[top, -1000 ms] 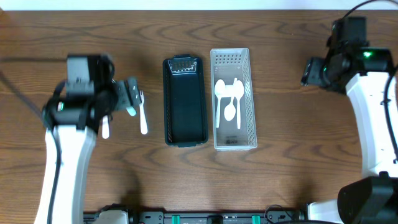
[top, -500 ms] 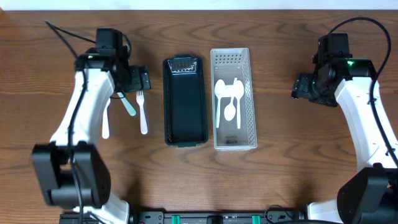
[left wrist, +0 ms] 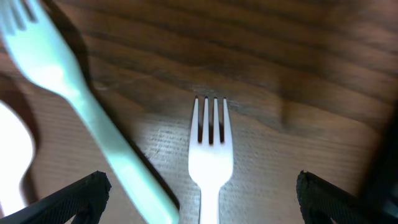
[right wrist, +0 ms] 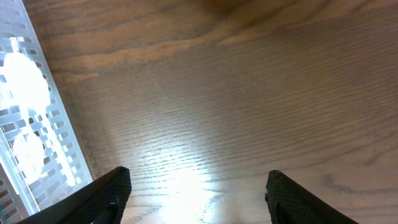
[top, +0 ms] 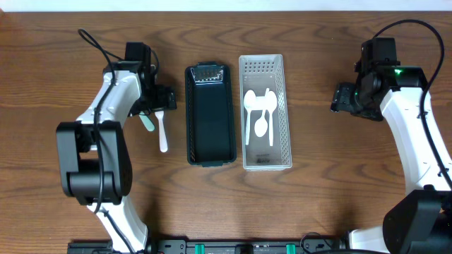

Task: Pack container
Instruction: 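Move the left gripper over the white fork and grasp it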

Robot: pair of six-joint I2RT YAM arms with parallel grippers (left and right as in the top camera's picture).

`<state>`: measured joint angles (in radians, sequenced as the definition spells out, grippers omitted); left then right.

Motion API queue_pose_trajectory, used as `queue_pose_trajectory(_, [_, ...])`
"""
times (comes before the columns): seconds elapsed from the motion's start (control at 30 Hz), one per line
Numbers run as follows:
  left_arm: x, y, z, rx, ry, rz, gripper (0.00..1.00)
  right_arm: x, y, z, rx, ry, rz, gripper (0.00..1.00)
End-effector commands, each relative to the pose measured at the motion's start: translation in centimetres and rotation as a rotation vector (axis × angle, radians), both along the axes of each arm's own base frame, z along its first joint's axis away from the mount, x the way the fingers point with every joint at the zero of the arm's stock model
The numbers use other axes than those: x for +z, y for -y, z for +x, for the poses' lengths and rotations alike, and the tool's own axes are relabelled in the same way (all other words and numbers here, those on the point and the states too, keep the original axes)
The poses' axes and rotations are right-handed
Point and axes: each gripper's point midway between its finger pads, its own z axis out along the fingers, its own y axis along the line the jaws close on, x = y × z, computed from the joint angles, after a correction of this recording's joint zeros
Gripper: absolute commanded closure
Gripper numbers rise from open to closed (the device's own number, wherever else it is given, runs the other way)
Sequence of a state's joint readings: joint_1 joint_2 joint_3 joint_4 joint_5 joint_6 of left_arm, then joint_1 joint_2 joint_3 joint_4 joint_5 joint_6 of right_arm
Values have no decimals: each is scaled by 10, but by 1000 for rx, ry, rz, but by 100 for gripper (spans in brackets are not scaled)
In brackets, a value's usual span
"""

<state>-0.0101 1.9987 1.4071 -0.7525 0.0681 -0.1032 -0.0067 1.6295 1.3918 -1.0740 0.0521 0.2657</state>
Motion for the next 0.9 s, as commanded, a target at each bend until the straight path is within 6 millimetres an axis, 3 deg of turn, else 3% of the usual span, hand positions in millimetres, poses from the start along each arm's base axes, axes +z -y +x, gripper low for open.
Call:
queue_pose_trajectory(0.0, [-10, -3, 2, -9, -18, 9, 2, -2, -4, 0, 27, -6, 0, 27])
queue_pose_trajectory(0.3, [-17, 3, 8, -26, -8, 10, 2, -2, -4, 1, 30, -2, -1, 27])
queue_pose_trajectory(0.57, [-16, 22, 14, -110, 22, 16, 2, -2, -4, 2, 31, 3, -2, 27])
queue_pose_trajectory(0.87, [-18, 23, 5, -113, -14, 17, 2, -2, -4, 2, 31, 4, -2, 27])
